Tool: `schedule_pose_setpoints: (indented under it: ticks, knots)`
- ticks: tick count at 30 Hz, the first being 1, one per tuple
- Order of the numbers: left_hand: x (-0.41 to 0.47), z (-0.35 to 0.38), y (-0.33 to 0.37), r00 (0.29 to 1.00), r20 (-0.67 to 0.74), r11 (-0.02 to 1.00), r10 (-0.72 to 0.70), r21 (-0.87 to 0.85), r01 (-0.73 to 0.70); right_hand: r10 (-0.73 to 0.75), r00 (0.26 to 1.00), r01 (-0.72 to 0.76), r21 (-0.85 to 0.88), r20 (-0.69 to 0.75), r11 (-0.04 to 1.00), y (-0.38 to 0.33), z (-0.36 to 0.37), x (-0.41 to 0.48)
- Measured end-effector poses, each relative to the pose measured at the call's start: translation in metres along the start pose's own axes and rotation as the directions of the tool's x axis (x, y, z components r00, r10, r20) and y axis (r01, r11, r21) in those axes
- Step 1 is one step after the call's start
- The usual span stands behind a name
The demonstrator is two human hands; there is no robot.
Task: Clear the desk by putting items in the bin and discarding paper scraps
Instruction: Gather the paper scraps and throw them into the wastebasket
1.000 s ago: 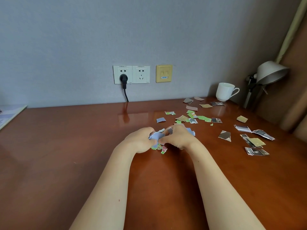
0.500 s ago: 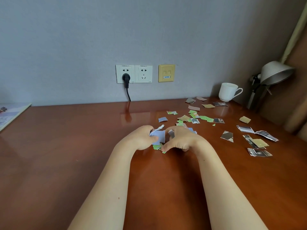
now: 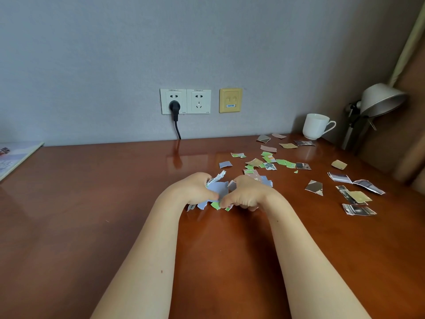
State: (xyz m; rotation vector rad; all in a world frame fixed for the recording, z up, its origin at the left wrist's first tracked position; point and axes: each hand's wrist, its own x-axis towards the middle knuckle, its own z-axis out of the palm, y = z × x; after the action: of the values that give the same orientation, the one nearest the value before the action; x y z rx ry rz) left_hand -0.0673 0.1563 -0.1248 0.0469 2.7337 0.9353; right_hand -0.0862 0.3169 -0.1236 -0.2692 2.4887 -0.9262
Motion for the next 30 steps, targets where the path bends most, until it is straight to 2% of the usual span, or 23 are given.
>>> schedule_pose_setpoints:
  ticks: [3, 6, 10, 14, 18, 22, 30]
  knots:
    - [-0.003, 0.000, 0.002, 1.000, 0.003, 1.000, -0.009, -0.005, 0.009, -0.014, 1.000, 0.014, 0.030, 0.006, 0.999, 0.000, 0.002, 0.001]
    - [-0.002, -0.001, -0.001, 1.000, 0.010, 0.998, -0.003, -0.063, 0.004, -0.025, 0.999, 0.029, 0.138, -0.029, 0.990, 0.002, 0.002, 0.001]
    - [-0.003, -0.002, -0.001, 0.999, 0.001, 0.960, 0.043, -0.276, -0.041, -0.040, 0.996, 0.061, 0.294, -0.075, 0.954, 0.003, 0.002, 0.002]
    - [-0.007, -0.004, 0.007, 0.994, -0.102, 0.889, 0.037, -0.452, -0.080, -0.092, 0.992, 0.122, 0.510, -0.085, 0.851, -0.003, 0.005, 0.002]
    - [-0.013, -0.008, 0.014, 0.977, -0.211, 0.822, -0.010, -0.558, -0.112, -0.180, 0.973, 0.230, 0.621, -0.142, 0.750, -0.018, 0.012, 0.000]
    - [-0.029, -0.013, 0.012, 0.958, -0.285, 0.793, -0.025, -0.589, -0.155, -0.258, 0.949, 0.313, 0.661, -0.183, 0.682, -0.033, 0.021, -0.006]
    - [-0.089, -0.032, -0.018, 0.917, -0.382, 0.804, -0.118, -0.578, -0.138, -0.373, 0.924, 0.338, 0.643, -0.087, 0.688, -0.073, 0.058, -0.027]
